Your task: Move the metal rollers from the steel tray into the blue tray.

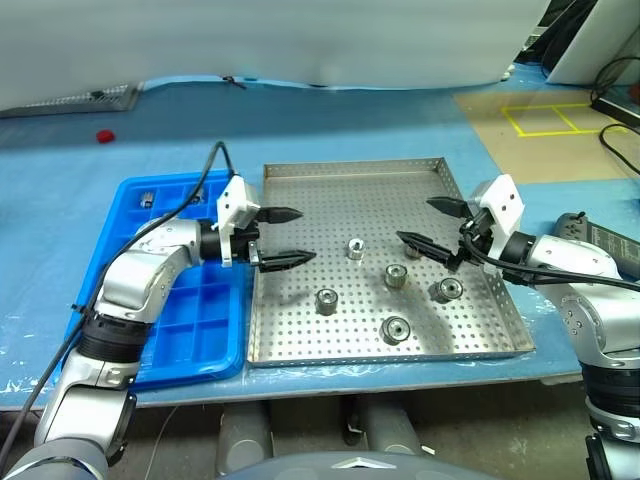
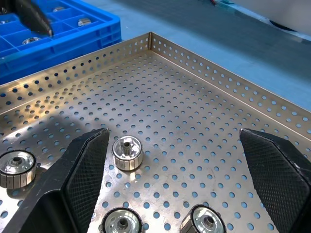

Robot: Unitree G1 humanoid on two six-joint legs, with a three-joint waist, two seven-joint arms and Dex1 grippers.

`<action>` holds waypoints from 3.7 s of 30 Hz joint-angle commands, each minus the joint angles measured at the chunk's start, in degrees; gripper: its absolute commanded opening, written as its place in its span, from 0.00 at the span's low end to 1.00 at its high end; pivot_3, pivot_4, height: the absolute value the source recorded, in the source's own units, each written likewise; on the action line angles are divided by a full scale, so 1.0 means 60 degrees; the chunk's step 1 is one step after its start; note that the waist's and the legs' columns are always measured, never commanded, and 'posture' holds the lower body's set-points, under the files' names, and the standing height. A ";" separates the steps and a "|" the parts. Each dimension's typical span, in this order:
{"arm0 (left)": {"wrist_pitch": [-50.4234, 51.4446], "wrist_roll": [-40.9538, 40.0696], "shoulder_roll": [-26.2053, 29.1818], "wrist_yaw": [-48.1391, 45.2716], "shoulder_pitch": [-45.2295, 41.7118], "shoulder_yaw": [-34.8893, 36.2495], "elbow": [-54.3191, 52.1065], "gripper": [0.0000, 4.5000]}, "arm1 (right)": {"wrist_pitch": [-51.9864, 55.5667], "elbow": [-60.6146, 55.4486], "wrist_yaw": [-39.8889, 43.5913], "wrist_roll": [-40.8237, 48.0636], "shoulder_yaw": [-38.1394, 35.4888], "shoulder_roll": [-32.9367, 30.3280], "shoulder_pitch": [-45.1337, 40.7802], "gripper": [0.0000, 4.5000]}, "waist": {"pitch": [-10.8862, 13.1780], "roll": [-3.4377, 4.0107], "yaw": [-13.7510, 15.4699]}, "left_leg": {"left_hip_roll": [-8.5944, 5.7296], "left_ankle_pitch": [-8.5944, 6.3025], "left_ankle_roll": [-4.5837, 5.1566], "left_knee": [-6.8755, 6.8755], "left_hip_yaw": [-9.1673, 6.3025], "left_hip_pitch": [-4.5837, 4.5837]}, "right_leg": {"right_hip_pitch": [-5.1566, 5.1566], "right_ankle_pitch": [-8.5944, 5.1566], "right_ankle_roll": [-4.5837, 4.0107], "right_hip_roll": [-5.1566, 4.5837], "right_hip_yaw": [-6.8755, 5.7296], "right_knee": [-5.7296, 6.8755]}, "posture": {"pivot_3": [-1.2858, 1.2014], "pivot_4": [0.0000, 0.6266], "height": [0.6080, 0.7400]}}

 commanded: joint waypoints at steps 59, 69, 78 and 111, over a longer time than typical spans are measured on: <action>0.3901 0.1528 0.0527 0.7636 0.4214 0.7677 -0.4524 0.38 | -0.3428 0.5436 0.1832 -0.1797 0.3323 0.3148 -0.4515 1.00 | -0.0018 0.0003 0.0857 | 0.0024 -0.0021 0.0027 0.0047 -0.0037 -0.0112 | -0.0055 0.0027 -0.0068 -0.0013 -0.0041 0.0017 | 0.61 0.24 1.00; 0.5480 -0.0249 0.0728 0.7043 0.5888 0.9058 -0.5694 0.38 | -0.4009 0.6536 0.2425 -0.2077 0.3378 0.3692 -0.5036 1.00 | -0.0016 -0.0023 0.1263 | 0.0027 -0.0016 0.0017 0.0034 -0.0050 -0.0076 | -0.0039 -0.0005 -0.0014 -0.0011 -0.0042 0.0025 | 0.64 0.24 1.00; 0.5894 -0.0484 0.0925 0.7034 0.6632 0.8607 -0.5637 0.38 | -0.4057 0.6573 0.2483 -0.2184 0.3250 0.3746 -0.4936 1.00 | -0.0017 -0.0025 0.1272 | 0.0027 -0.0015 0.0013 0.0010 -0.0050 -0.0078 | -0.0046 -0.0006 -0.0012 -0.0008 -0.0038 0.0012 | 0.64 0.24 1.00; 0.0015 0.0004 -0.0800 0.1988 -0.1571 0.1182 0.2116 0.90 | -0.0239 0.1014 0.0105 -0.1384 0.0049 0.0933 -0.0682 1.00 | -0.0030 -0.0021 0.0503 | -0.0023 0.0005 -0.0013 -0.0020 -0.0018 -0.0015 | -0.0014 0.0023 -0.0052 0.0001 0.0027 0.0007 | 0.40 0.24 1.00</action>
